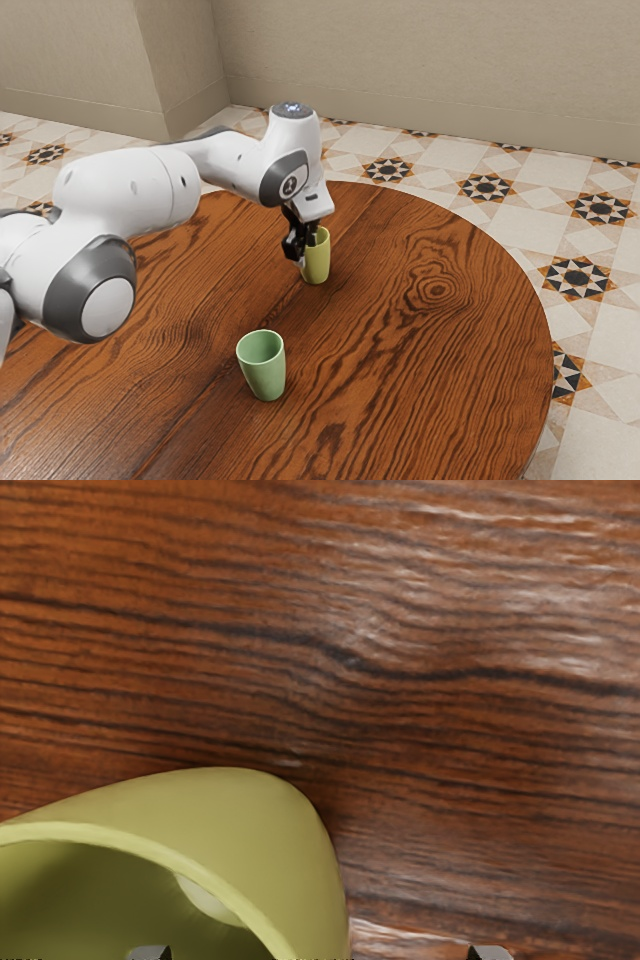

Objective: Place the left cup onto the right cup

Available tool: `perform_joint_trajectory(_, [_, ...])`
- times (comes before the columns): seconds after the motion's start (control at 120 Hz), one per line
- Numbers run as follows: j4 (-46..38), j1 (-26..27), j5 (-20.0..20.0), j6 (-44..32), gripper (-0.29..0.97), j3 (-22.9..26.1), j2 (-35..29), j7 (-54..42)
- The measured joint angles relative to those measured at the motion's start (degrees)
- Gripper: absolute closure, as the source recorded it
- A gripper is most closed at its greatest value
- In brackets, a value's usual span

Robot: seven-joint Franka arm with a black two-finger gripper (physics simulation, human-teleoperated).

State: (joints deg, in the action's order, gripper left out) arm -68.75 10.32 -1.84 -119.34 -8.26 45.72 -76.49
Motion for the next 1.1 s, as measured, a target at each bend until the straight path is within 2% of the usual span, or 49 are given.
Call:
perform_joint_trajectory(0.175, [0.00,-0.04,0.42,-0.61,0.51,0.00,0.48,-0.22])
perform_joint_trajectory(0.6, [-0.02,-0.04,0.94,-1.70,0.71,0.00,1.09,-0.51])
perform_joint_trajectory(1.1, [-0.23,-0.04,1.07,-1.36,0.78,-0.09,-0.18,-0.49])
